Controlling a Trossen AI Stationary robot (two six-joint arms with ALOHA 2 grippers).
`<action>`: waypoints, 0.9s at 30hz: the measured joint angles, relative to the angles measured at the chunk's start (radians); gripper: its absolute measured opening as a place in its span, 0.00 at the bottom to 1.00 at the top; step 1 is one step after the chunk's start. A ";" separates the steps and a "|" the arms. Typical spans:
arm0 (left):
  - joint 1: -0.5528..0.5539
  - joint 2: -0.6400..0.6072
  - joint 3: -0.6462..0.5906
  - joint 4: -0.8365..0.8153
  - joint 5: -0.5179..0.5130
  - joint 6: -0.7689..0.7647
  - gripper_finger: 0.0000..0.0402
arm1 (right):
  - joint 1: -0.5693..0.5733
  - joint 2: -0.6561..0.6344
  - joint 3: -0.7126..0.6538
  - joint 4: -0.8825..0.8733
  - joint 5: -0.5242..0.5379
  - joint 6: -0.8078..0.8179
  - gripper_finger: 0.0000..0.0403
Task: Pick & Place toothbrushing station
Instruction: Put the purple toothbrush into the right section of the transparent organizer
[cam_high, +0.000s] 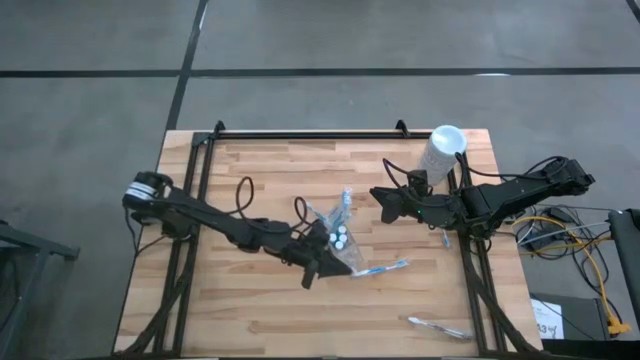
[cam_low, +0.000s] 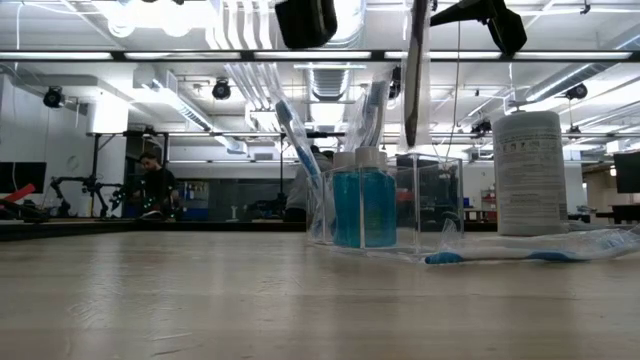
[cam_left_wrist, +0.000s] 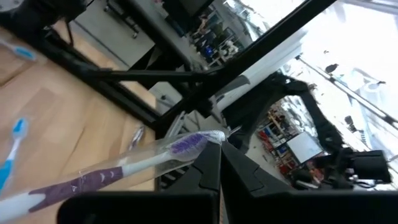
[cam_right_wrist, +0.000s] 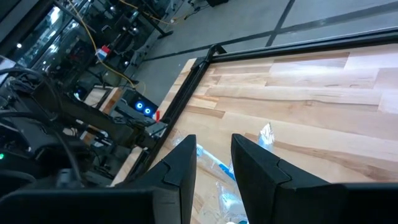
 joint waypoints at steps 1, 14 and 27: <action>0.001 0.007 0.000 -0.001 0.000 0.000 0.01 | 0.000 0.000 0.000 0.000 0.000 -0.002 0.24; 0.011 0.056 -0.001 -0.010 -0.002 -0.010 0.04 | 0.000 0.000 0.000 0.000 0.000 -0.002 0.24; 0.015 0.061 -0.024 -0.064 -0.019 -0.026 0.06 | 0.000 0.000 0.000 0.000 0.000 -0.002 0.24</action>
